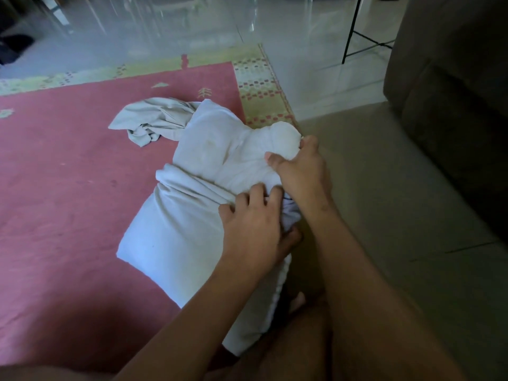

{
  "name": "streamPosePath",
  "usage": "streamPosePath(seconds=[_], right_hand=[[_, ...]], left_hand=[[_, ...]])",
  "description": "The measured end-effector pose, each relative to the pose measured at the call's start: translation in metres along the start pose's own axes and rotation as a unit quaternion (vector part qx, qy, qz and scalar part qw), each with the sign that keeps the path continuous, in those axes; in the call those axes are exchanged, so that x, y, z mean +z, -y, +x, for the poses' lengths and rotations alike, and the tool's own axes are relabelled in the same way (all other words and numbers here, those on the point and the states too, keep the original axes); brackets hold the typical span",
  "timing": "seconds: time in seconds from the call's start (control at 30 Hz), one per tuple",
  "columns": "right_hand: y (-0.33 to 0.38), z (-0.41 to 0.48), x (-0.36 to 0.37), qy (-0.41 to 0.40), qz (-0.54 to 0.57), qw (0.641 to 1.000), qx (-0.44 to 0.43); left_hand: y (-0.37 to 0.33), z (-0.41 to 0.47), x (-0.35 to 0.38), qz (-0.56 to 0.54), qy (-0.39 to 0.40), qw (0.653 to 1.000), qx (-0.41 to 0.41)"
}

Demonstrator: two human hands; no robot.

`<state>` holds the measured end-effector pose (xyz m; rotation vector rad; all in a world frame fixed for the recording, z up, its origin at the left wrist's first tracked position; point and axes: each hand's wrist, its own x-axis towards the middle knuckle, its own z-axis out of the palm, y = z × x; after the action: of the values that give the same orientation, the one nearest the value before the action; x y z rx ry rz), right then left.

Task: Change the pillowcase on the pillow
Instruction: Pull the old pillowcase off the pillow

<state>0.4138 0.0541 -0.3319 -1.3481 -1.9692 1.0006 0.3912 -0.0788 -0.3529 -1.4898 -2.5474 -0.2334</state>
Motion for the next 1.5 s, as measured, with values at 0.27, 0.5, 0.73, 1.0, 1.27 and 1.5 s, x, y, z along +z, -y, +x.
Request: streamPosePath(seconds=[0.27, 0.5, 0.73, 1.0, 1.27, 1.5], right_hand=[[-0.006, 0.0, 0.001, -0.028, 0.007, 0.999, 0.022], [-0.011, 0.022, -0.003, -0.014, 0.047, 0.996, 0.077], [-0.009, 0.022, -0.003, -0.002, 0.127, 0.988, 0.085], [0.048, -0.026, -0.003, 0.011, 0.3, 0.952, -0.059], [0.141, -0.096, -0.025, -0.017, 0.32, 0.907, -0.274], [0.198, -0.134, -0.046, 0.11, 0.148, 0.859, -0.477]], left_hand=[[-0.016, -0.014, 0.013, -0.01, 0.046, 0.999, 0.003], [-0.004, -0.044, 0.007, 0.001, 0.139, 0.988, 0.063], [0.013, -0.078, 0.018, -0.019, 0.051, 0.998, 0.041], [0.017, -0.038, -0.013, -0.171, -0.131, 0.971, -0.103], [0.053, -0.01, -0.107, -0.383, -0.244, 0.883, -0.116], [0.103, -0.012, -0.151, -0.555, -0.315, 0.765, -0.09]])
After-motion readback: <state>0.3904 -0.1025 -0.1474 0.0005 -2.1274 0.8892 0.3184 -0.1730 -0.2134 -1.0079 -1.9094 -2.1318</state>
